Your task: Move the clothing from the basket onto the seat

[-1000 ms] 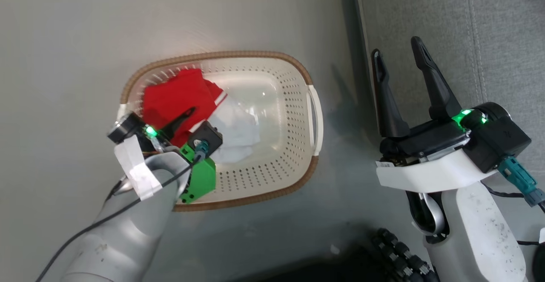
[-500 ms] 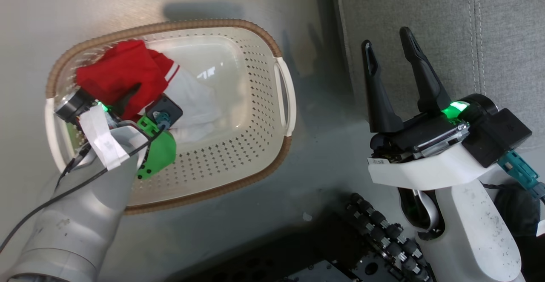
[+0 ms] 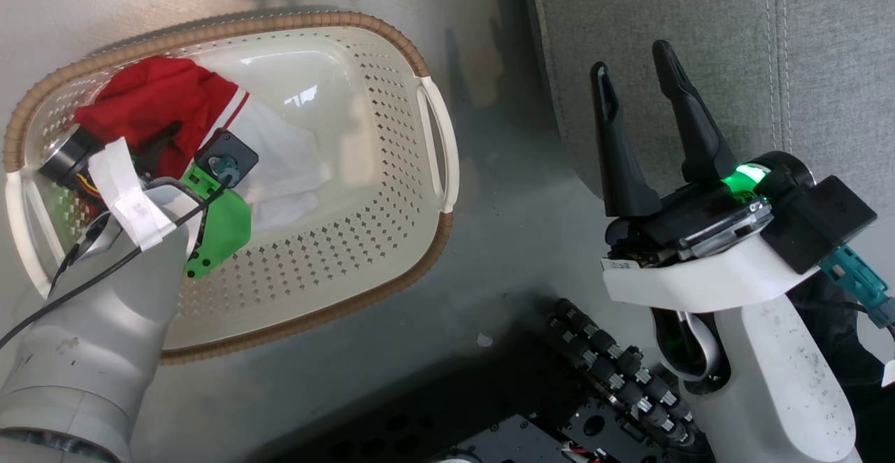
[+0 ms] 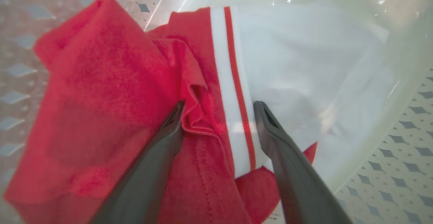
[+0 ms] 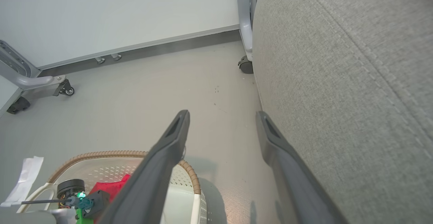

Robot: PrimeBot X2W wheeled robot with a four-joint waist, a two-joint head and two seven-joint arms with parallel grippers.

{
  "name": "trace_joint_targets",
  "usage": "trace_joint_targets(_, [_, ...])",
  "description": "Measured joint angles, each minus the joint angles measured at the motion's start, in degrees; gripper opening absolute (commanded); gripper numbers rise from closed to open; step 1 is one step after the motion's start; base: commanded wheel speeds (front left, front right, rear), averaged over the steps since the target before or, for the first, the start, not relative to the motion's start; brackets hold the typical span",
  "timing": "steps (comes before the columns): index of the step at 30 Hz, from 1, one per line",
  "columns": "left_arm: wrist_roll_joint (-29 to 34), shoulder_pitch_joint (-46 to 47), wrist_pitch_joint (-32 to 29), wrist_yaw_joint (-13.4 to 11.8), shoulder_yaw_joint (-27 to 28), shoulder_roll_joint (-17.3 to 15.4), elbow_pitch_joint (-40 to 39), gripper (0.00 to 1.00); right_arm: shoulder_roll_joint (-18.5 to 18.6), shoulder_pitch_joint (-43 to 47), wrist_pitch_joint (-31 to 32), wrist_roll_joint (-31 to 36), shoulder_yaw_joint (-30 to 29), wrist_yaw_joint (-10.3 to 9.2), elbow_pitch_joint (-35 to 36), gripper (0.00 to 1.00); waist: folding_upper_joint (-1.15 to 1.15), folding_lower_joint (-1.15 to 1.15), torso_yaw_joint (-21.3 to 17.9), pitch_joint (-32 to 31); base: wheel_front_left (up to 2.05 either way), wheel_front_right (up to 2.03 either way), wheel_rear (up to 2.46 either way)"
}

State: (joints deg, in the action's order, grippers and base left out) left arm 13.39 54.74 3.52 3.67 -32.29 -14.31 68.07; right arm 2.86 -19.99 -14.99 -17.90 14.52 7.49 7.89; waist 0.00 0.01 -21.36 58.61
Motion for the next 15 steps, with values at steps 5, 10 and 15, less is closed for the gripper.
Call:
trace_joint_targets(5, [-1.4, 1.1, -1.1, 1.2, 0.0, 0.1, 1.9, 0.00, 0.0, 0.1, 0.0, 0.1, -0.3, 0.00, 0.3, 1.00, 0.00, 0.00, 0.1, 0.3, 0.00, 0.00, 0.00])
trace_joint_targets(10, [-1.8, 1.7, -0.7, 1.6, -0.6, -0.4, 3.0, 0.00, 0.0, 0.1, 0.0, 0.1, -0.7, 0.00, 0.6, 1.00, 0.00, 0.00, -0.2, 0.6, 0.00, 0.00, 0.00])
trace_joint_targets(15, [-2.5, 2.0, 1.3, 1.9, -0.8, -0.5, 3.9, 0.00, 0.0, 0.4, 0.0, 0.1, -0.9, 0.00, 0.6, 1.00, 0.00, 0.00, -0.5, 0.5, 0.00, 0.00, 0.00])
